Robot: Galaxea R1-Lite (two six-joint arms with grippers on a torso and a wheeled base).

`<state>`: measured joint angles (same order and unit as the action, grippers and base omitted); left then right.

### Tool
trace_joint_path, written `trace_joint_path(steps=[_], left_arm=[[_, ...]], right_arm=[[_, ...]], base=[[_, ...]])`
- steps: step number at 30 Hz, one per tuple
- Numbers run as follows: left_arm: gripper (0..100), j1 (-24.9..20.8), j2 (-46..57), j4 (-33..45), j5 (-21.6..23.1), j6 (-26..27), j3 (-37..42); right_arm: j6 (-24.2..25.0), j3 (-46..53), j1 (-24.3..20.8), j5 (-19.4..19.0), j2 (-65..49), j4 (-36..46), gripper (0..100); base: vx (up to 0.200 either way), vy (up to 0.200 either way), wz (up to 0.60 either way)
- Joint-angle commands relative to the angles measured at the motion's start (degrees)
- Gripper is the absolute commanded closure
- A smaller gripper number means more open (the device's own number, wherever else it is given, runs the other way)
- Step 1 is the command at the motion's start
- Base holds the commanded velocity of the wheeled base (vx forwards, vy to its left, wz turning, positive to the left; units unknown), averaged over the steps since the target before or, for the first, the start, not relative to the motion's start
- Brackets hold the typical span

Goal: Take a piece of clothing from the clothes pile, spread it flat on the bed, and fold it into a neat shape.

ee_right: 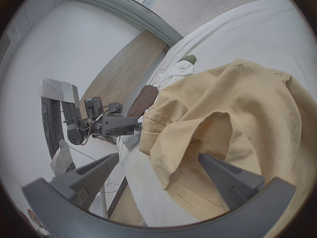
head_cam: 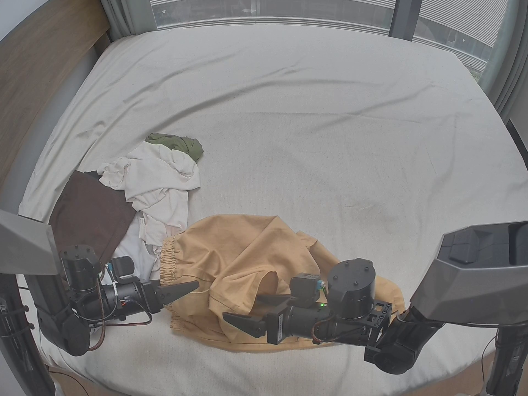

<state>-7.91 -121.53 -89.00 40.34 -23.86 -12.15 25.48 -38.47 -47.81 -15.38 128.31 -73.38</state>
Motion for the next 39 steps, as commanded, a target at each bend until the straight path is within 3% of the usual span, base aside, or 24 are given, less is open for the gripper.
trace_joint_path(steps=[1, 6, 17, 18, 39], left_arm=[[0, -0.79, 0.33, -0.12, 0.0, -1.72, -1.21], [0, -1.58, 1.29, -0.12, 0.09, -4.97, -2.0], [0, -2.9, 0.5, -0.12, -0.44, -4.88, -2.17], [100, -2.72, 0.77, -0.03, -0.44, -4.88, -2.26], [100, -1.76, 4.55, -0.12, -0.26, -5.23, -3.4]], right_arm=[[0.01, -0.11, -0.09, 0.0, -0.16, -0.01, 0], [0.01, -0.11, -0.09, 0.0, -0.25, -0.01, 0], [0.01, -0.11, 0.0, 0.0, -0.43, -0.01, 0], [0.01, -0.11, 0.0, 0.0, -0.43, -0.01, 0], [0.01, -0.73, -0.7, 0.71, 1.33, -0.01, 0]], base=[[0.0, 0.0, 0.0], [0.0, 0.0, 0.0], [0.0, 0.0, 0.0], [0.0, 0.0, 0.0], [0.0, 0.0, 0.0]])
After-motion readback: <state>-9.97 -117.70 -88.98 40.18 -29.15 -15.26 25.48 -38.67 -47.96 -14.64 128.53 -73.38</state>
